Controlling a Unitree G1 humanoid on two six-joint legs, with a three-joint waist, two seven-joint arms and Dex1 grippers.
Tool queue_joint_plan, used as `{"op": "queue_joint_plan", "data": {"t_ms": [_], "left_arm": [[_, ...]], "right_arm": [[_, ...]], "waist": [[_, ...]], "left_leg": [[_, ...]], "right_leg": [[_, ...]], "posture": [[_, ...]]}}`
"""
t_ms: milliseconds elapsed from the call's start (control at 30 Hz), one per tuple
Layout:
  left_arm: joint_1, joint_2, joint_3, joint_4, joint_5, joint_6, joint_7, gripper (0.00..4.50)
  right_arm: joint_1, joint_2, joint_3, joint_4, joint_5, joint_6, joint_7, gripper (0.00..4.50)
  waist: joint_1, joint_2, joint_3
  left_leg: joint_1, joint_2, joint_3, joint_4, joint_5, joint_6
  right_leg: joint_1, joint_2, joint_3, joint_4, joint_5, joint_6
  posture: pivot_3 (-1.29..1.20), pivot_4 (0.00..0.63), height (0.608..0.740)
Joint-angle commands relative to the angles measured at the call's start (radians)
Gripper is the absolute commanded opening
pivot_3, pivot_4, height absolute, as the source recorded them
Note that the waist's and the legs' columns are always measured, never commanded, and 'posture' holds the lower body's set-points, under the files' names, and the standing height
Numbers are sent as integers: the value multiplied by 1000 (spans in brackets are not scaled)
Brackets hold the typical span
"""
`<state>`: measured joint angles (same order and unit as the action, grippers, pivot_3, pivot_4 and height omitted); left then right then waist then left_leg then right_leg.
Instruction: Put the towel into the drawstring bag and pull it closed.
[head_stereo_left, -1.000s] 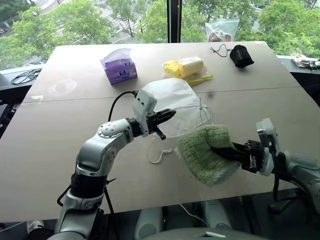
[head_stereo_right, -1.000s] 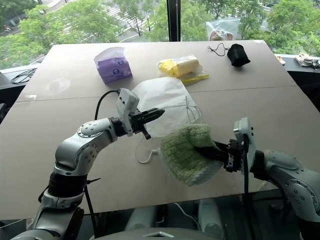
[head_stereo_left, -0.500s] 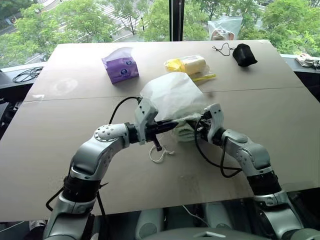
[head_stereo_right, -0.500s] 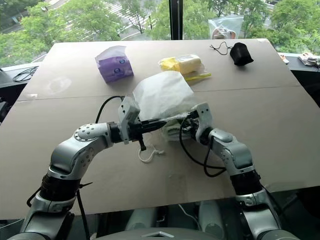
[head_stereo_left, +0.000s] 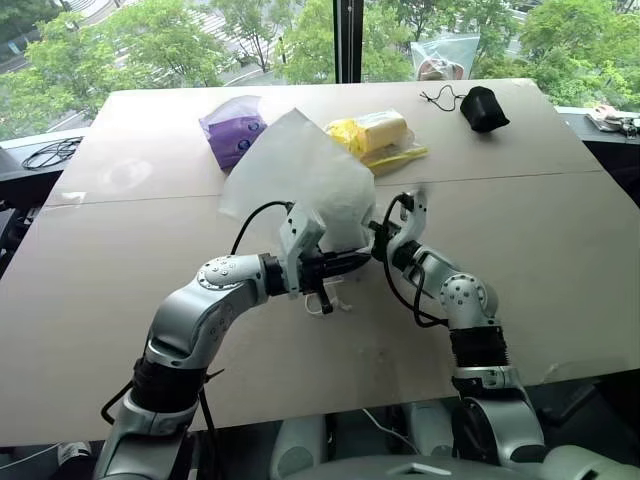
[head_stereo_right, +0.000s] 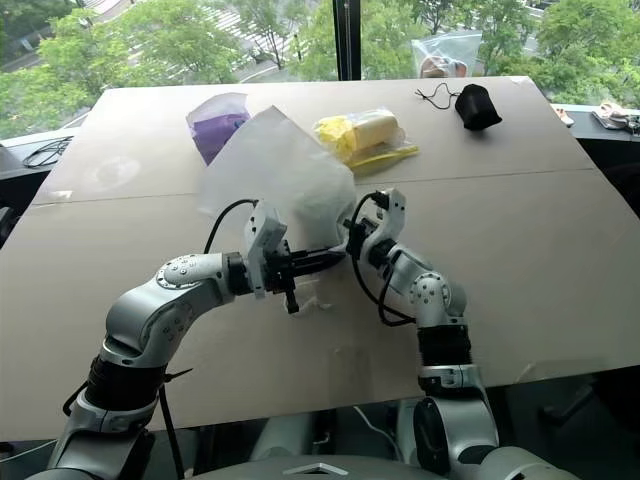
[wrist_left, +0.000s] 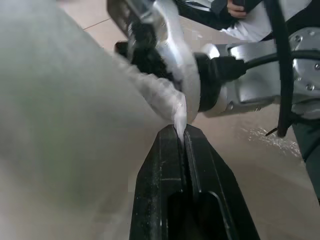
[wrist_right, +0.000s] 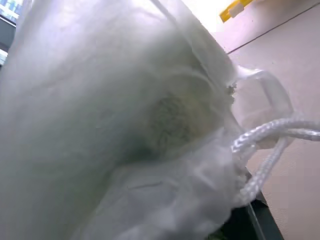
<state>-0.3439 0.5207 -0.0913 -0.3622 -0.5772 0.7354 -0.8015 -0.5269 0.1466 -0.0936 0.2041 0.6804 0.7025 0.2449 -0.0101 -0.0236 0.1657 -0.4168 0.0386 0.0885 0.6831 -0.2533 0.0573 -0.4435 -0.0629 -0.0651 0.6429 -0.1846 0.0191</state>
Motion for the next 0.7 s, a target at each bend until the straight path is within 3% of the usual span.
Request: {"op": "queue_joint_plan", "data": {"t_ms": [33,167,267,467,667,700], "left_arm": [[-15,11,17,-13,-3,-8,0,0],[-15,30,73,30,-12,-6,4,0],[-26,37,101,66,-10,-10,8,0],[-80,57,121,139,6,-33,-15,0],[-83,79,108,116,2,-26,-34,0],[-76,85,102,112,7,-30,-39,0]], "right_arm": [[-14,36,34,-24,-16,-61,59,1899],[51,-62,41,-110,-44,-41,72,3782],[97,-131,41,-204,-24,-2,105,3782],[140,-234,149,-267,-134,-61,171,3782],[39,-136,262,-32,-315,-288,170,3782],[12,-98,251,22,-305,-330,194,3254]], "waist": [[-4,1,0],[-6,1,0],[-1,1,1],[-7,1,1],[-13,1,1],[-15,1,1]], "left_leg": [[0,0,1,0,0,0],[0,0,0,-1,0,0],[0,0,0,-1,0,0],[1,0,0,-1,0,0],[1,1,1,-3,0,0],[1,1,1,-3,0,0]], "right_leg": [[0,0,1,0,0,0],[-1,0,0,0,0,0],[0,-1,0,-1,0,0],[0,0,0,-1,-3,3],[-2,2,1,0,-2,3],[-3,2,1,0,-2,3]], "posture": [[0,150,740],[0,150,740],[0,150,740],[0,150,740],[0,150,740],[0,150,740]]}}
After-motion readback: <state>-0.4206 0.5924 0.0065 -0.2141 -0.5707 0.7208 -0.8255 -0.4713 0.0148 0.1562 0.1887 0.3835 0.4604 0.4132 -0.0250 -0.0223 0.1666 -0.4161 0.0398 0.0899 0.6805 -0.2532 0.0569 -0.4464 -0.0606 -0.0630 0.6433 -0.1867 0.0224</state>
